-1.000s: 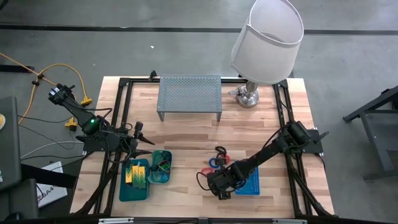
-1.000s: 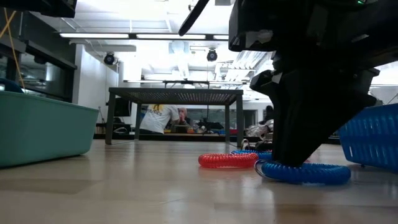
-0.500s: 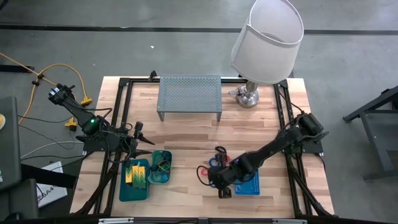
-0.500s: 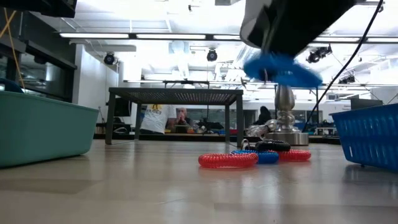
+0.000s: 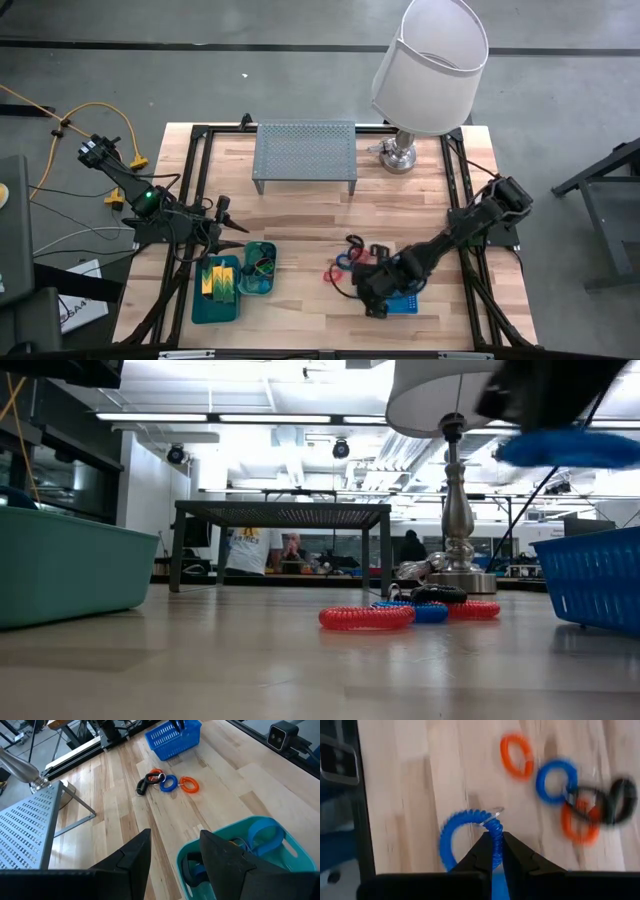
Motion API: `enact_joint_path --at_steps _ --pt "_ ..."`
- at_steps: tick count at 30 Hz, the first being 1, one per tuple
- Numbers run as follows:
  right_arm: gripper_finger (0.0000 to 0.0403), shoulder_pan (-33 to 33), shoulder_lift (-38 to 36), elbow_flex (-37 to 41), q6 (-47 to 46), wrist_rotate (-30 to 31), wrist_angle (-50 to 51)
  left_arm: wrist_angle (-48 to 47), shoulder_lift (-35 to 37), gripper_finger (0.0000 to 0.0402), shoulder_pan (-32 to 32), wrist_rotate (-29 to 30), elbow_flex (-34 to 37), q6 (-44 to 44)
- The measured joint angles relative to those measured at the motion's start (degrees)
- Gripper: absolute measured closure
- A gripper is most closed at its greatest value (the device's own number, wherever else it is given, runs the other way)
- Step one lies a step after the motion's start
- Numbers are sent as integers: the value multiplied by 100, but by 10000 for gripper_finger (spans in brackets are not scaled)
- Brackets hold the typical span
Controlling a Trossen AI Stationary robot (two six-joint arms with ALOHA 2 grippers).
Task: Pick & Place Office Desk Supplies
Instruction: Put the bottom blue spring keychain into the blue bin
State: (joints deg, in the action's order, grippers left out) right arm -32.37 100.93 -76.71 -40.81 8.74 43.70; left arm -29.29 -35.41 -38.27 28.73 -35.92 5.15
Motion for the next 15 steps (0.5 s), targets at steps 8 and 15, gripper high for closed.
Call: enact_joint_path --at_steps 8,15 --pt "386 -574 -91 1 -937 163 658 1 1 240 1 0 0 0" --pt "386 -1041 -501 563 -1779 657 677 8 1 240 1 2 -2 0"
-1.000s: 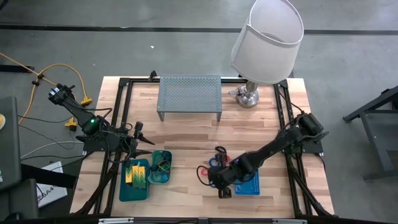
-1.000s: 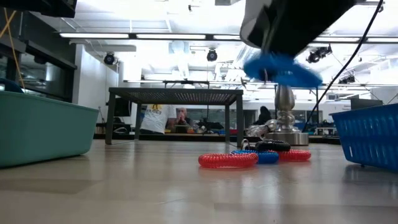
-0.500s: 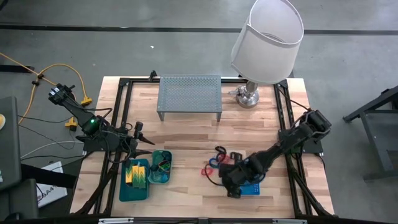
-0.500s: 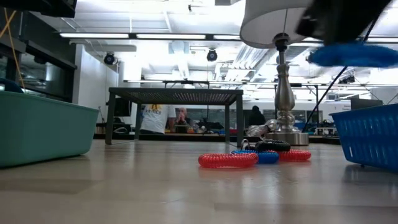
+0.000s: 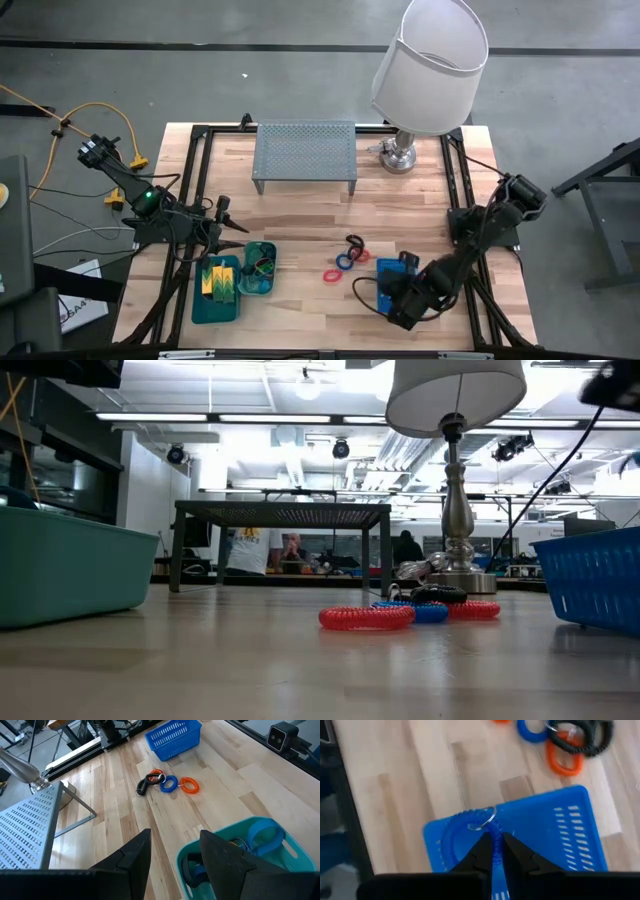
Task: Pick & Place Office Desk Supplies
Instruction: Put the bottom blue spring keychain into the blue bin
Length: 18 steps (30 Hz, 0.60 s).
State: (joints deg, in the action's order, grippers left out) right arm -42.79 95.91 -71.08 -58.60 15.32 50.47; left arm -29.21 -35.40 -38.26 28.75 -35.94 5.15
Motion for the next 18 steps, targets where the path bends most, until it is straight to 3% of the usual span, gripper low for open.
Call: enact_joint_path --at_steps 11,18 --pt "386 -109 -340 1780 -631 -86 -1679 11 0 240 -1 -2 0 0" --pt "386 -107 -340 2164 -663 -232 -2372 11 0 240 -2 -2 0 0"
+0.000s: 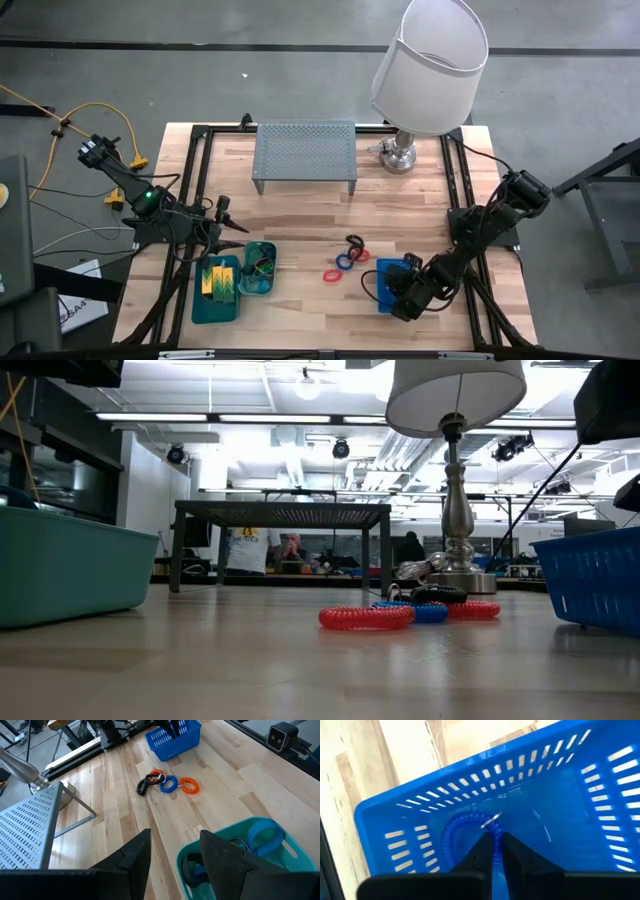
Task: Pick & Place Office Desk Supplies
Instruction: Put the bottom blue spring keychain into the blue bin, then put the bottom black spring keychain into the blue bin
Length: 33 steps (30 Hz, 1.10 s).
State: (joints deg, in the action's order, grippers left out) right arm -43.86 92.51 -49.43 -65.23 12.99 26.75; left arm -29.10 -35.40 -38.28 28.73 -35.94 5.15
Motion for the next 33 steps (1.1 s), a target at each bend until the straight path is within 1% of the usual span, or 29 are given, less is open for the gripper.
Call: enact_joint_path --at_steps 6,17,25,28,33 --pt "384 -2 0 3 -7 18 34 0 0 240 1 0 0 0" --pt "347 -2 0 3 -73 36 113 0 0 240 0 0 0 0" --pt "344 -1 -1 3 -75 35 115 0 0 240 1 0 0 0" --pt "344 45 -209 9 -61 43 229 0 0 240 1 0 0 0" --pt "344 215 -779 9 220 49 283 1 0 240 1 2 0 0"
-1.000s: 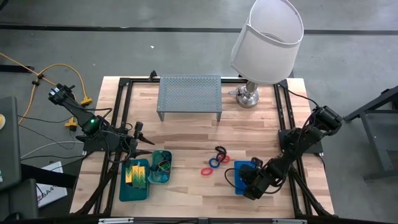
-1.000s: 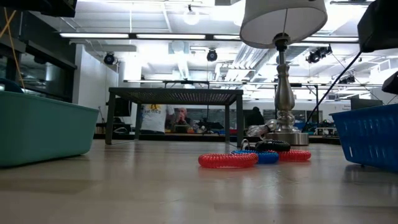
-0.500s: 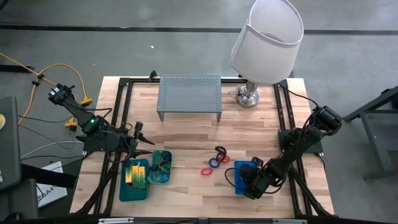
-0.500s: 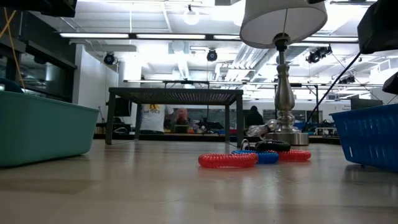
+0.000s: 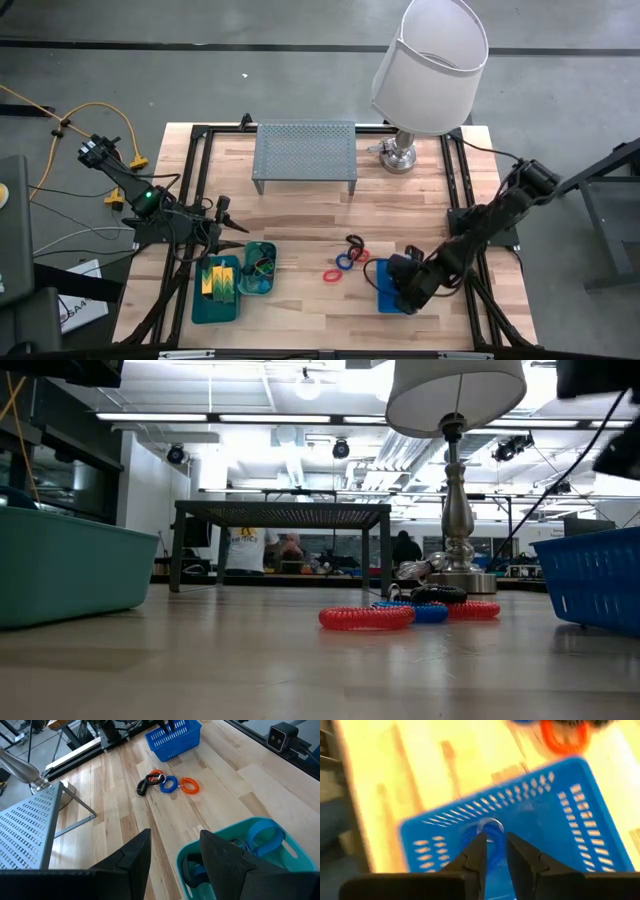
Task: Pick & Place Office Desk Supplies
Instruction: Put the bottom black spring keychain into the blue bin
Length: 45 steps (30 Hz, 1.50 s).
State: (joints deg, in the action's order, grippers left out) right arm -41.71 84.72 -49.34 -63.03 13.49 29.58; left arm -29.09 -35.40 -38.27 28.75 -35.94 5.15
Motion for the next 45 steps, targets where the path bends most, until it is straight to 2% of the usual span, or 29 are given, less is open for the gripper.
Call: enact_joint_path --at_steps 5,12,22,25,33,45 --pt "344 148 -377 -9 361 -4 -89 -1 0 240 0 -2 0 0" --pt "344 240 -383 -9 813 -35 -363 -1 0 240 1 0 0 0" --pt "343 928 -269 -9 2477 -57 -1140 -1 0 240 -1 -1 0 0" --pt "343 1229 -118 -10 2861 -82 -1317 -1 0 240 0 -2 0 0" --pt "343 1867 465 -9 3588 -603 -1867 1 0 240 1 -2 0 0" --pt "343 2346 1201 -9 3784 -931 -2158 0 0 240 1 0 0 0"
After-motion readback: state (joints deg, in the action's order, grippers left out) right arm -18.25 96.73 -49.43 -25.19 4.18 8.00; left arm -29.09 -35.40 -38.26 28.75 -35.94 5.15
